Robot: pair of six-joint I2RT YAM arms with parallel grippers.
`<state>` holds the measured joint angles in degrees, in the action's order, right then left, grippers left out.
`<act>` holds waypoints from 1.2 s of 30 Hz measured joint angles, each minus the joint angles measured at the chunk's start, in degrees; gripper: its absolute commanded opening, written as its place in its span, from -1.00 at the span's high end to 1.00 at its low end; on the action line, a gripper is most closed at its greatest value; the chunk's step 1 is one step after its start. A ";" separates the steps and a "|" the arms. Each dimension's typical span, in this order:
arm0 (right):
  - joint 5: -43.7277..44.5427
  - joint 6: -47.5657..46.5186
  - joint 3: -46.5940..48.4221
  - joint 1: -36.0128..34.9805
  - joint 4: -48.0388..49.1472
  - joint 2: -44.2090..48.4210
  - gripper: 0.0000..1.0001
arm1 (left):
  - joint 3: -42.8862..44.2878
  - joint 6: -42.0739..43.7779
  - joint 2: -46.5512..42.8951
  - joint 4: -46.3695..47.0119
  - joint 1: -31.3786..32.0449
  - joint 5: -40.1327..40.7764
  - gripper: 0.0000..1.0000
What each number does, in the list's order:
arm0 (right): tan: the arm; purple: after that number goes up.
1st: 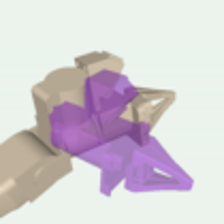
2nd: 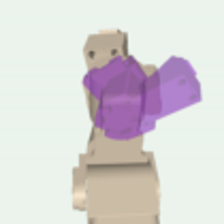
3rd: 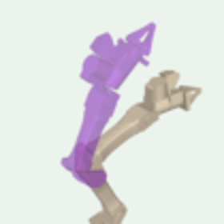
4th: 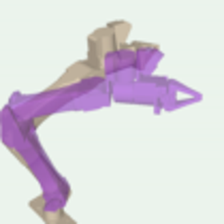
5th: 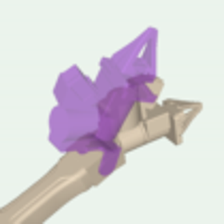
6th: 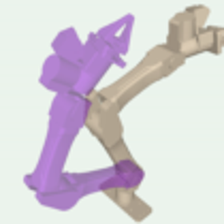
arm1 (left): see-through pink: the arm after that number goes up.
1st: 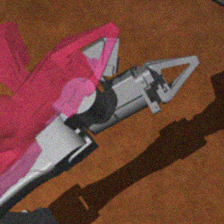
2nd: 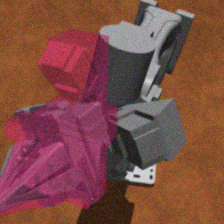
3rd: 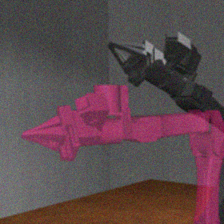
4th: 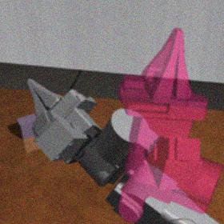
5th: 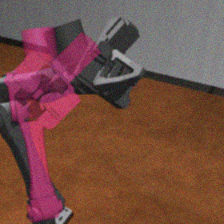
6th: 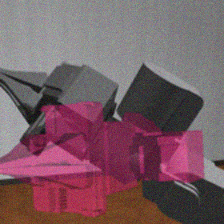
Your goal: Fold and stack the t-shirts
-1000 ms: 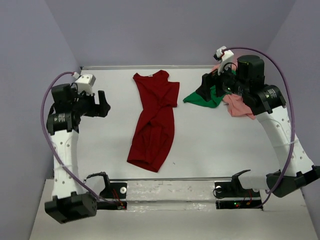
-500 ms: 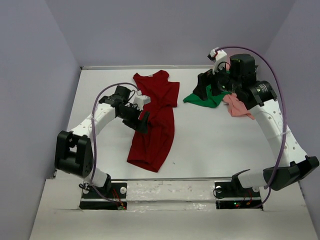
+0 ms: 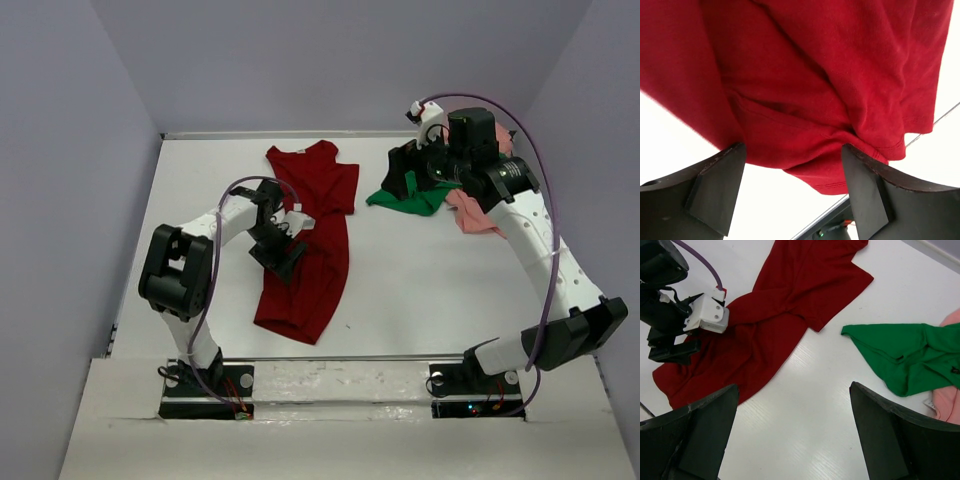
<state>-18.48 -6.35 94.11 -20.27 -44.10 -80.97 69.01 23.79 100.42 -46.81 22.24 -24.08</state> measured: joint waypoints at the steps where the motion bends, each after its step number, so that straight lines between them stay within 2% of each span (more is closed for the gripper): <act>1: 0.00 -0.04 -0.22 0.00 0.11 -0.11 -0.95 | 0.55 0.68 0.79 -0.70 0.28 0.24 -0.72; 6: 0.00 -0.13 -1.49 0.00 1.38 -1.51 -0.95 | 4.57 2.95 3.37 -6.69 1.07 1.68 -0.82; 9: -0.07 -0.17 -2.38 0.00 1.64 -1.92 -0.95 | 8.94 3.26 2.91 -10.14 1.95 2.84 -0.85; 12: -0.26 -0.17 -2.49 0.00 1.75 -1.97 -0.95 | 9.35 2.86 1.42 -11.67 3.58 4.04 -0.91; 15: -0.59 -0.24 -3.04 0.00 2.64 -1.97 -0.95 | 8.55 2.25 -0.92 -12.94 6.36 5.75 -0.98; 20: -0.72 -0.33 -4.17 0.00 2.93 -1.99 -0.95 | 7.06 2.38 -4.68 -14.34 10.12 6.27 -0.98; 23: -0.85 -0.37 -4.17 0.00 3.19 -1.99 -0.96 | 6.62 3.28 -3.96 -14.27 11.50 6.43 -0.98; 29: -0.83 -1.22 -5.11 0.09 4.31 -1.99 -0.96 | -1.16 6.60 1.09 -14.14 14.86 8.26 -0.98; 36: -0.90 -1.57 -7.61 0.44 5.14 -2.05 -0.96 | -3.50 8.26 1.05 -13.25 14.78 10.91 -0.97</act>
<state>-19.38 -7.92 86.50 -19.84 -38.96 -83.02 65.52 32.05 101.47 -60.05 37.01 -13.17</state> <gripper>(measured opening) 0.980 0.989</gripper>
